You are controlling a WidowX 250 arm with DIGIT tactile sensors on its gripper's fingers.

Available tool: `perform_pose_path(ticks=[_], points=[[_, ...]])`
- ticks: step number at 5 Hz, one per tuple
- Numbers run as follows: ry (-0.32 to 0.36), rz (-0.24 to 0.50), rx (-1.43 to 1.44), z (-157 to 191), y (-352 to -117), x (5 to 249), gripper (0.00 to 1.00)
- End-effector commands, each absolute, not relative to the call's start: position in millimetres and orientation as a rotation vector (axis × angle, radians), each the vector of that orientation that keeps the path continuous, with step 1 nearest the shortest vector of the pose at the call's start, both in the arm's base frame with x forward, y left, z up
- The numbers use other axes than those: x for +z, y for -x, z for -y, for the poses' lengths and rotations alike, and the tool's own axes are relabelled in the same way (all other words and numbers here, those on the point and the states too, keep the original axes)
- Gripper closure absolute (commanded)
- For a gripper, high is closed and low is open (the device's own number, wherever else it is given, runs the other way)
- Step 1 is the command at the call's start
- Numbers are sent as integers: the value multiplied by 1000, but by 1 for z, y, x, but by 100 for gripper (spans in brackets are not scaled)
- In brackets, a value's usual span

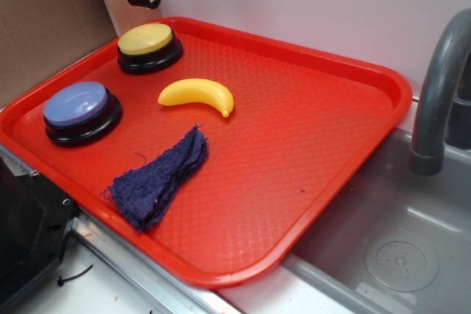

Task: Push the yellow button.

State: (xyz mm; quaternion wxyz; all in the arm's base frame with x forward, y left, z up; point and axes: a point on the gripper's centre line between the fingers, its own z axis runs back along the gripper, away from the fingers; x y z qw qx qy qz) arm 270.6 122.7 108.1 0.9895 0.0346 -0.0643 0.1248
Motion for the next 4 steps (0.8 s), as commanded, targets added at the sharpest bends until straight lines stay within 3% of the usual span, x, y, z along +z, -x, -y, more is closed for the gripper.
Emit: perform_pose_path(ticks=[1, 2, 4], points=[[-85, 217, 284, -129, -271, 152, 0], [-62, 200, 287, -126, -269, 157, 0], [-102, 212, 268, -118, -258, 173, 0]])
